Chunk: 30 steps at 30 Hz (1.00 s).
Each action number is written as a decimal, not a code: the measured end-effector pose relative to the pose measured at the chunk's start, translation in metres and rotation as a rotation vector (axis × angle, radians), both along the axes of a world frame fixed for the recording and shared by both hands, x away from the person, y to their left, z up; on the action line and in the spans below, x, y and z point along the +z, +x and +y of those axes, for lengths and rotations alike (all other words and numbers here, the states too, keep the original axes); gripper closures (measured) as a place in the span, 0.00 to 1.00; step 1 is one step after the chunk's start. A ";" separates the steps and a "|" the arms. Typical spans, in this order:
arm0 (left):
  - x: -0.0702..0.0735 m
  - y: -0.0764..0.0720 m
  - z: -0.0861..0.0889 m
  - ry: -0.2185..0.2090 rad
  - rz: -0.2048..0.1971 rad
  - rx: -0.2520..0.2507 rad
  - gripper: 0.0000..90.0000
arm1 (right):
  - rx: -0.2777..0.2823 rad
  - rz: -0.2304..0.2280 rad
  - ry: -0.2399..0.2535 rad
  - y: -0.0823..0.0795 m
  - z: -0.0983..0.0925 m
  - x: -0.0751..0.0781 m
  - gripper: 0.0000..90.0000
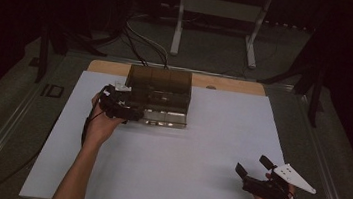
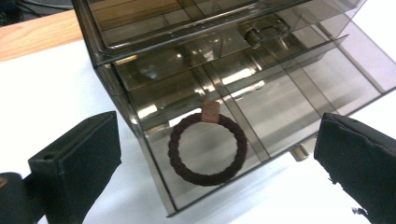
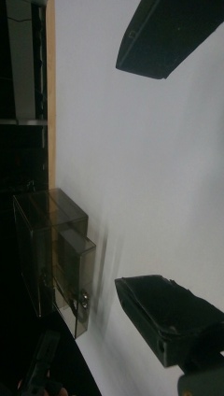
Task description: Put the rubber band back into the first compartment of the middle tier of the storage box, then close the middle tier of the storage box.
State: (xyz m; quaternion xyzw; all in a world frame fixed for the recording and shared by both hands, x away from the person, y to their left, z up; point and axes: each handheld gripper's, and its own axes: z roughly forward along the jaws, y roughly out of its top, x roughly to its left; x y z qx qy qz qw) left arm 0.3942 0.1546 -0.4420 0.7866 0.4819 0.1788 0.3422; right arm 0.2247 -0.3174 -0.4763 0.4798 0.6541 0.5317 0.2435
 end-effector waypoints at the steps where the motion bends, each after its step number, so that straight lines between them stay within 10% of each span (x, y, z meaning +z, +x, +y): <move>1: 0.001 -0.002 -0.001 -0.006 -0.002 -0.003 0.02 | -0.001 0.000 0.002 0.000 0.000 0.000 0.00; 30: -0.001 -0.018 -0.027 -0.016 -0.025 -0.103 0.02 | -0.003 -0.001 0.003 0.000 -0.001 0.000 0.00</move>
